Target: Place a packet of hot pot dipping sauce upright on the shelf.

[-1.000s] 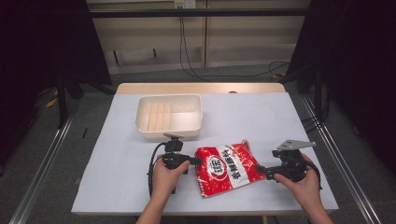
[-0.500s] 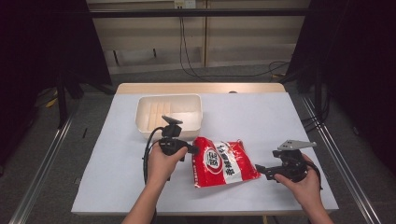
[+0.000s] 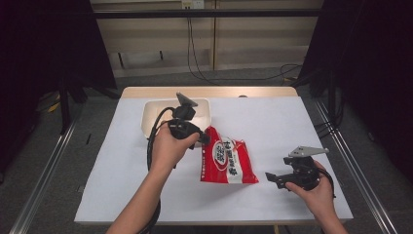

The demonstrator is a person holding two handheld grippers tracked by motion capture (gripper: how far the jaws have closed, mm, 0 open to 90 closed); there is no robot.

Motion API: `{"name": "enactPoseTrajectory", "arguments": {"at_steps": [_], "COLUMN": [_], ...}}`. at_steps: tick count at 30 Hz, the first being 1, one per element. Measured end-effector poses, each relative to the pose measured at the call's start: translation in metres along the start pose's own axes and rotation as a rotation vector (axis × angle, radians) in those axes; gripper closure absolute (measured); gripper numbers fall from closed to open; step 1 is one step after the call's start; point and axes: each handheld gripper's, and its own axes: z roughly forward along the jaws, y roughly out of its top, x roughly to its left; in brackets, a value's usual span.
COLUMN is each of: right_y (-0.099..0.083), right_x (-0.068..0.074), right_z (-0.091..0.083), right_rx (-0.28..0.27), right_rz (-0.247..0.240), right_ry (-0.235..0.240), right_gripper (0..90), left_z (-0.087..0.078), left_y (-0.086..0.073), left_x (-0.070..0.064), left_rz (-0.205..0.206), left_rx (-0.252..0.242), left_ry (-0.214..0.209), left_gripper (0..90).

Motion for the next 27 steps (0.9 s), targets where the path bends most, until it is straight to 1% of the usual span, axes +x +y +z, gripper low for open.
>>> {"name": "enactPoseTrajectory", "arguments": {"at_steps": [1,2,3,4,5,6,7,8,9,10,11,12,14,15,16,18,19,20,21,22,23,24,25,26,27], "right_y": [0.000,0.000,0.000,0.000,0.000,0.000,0.000,0.000,0.000,0.000,0.000,0.000,0.000,0.000,0.000,0.000,0.001,0.001,0.001,0.001,0.001,0.001,0.001,0.001,0.001], "right_x": [0.000,0.000,0.000,0.000,0.000,0.000,0.000,0.000,0.000,0.001,0.001,0.001,0.002,0.002,0.002,0.002,0.002,0.002,0.002,0.002,0.002,0.002,0.002,0.002,0.002], "right_z": [0.000,0.000,0.001,0.001,0.001,0.001,0.001,0.001,0.002,0.002,0.002,0.003,0.003,0.004,0.004,0.004,0.004,0.004,0.004,0.003,0.004,0.003,0.004,0.004,0.004], "right_rx": [0.000,0.001,0.003,0.006,0.006,0.007,0.007,0.005,0.004,0.004,0.004,0.006,0.013,0.012,0.014,0.015,0.013,0.016,0.015,0.015,0.015,0.016,0.013,0.014,0.014], "right_rz": [0.000,-0.003,-0.003,-0.002,-0.002,-0.004,-0.004,-0.006,-0.009,-0.010,-0.010,-0.015,-0.012,-0.014,-0.015,-0.013,-0.016,-0.018,-0.020,-0.019,-0.021,-0.021,-0.024,-0.026,-0.026], "right_ry": [0.000,0.000,0.004,0.002,0.002,0.004,0.004,0.005,0.008,0.008,0.008,0.006,0.012,0.010,0.008,0.009,0.008,0.011,0.010,0.009,0.010,0.009,0.008,0.016,0.016], "right_gripper": [6.6,6.5,6.4,6.3,6.3,6.0,6.0,6.0,5.8,5.5,5.5,5.1,4.8,4.8,4.8,4.6,4.6,4.6,4.6,4.6,4.3,4.1,4.1,3.8,3.8], "left_z": [0.000,-0.006,-0.006,-0.010,-0.013,-0.019,-0.019,-0.023,-0.026,-0.031,-0.031,-0.036,-0.039,-0.039,-0.042,-0.046,-0.046,-0.050,-0.050,-0.055,-0.057,-0.059,-0.061,-0.062,-0.062], "left_y": [0.000,0.006,0.006,0.010,0.014,0.020,0.020,0.023,0.026,0.031,0.031,0.035,0.039,0.039,0.044,0.047,0.047,0.050,0.050,0.053,0.054,0.055,0.055,0.056,0.056], "left_x": [0.000,-0.006,-0.006,-0.010,-0.013,-0.021,-0.021,-0.024,-0.028,-0.035,-0.035,-0.042,-0.048,-0.048,-0.055,-0.060,-0.060,-0.065,-0.065,-0.068,-0.069,-0.069,-0.070,-0.070,-0.070], "left_rz": [0.000,0.015,0.015,0.021,0.030,0.034,0.034,0.051,0.054,0.072,0.072,0.086,0.103,0.103,0.133,0.149,0.149,0.167,0.167,0.180,0.185,0.191,0.200,0.216,0.216], "left_rx": [0.000,0.016,0.016,0.032,0.041,0.051,0.051,0.060,0.069,0.073,0.073,0.085,0.095,0.095,0.124,0.140,0.140,0.157,0.157,0.167,0.168,0.176,0.178,0.179,0.179], "left_ry": [0.000,-0.001,-0.001,-0.007,0.010,0.019,0.019,0.020,0.032,0.044,0.044,0.066,0.090,0.090,0.128,0.149,0.149,0.178,0.178,0.202,0.212,0.211,0.222,0.229,0.229], "left_gripper": [90.0,90.0,90.0,90.0,90.0,90.0,90.0,90.0,90.0,90.0,90.0,90.0,90.0,90.0,90.0,90.0,90.0,90.0,90.0,90.0,90.0,90.0,90.0,90.0,90.0]}}
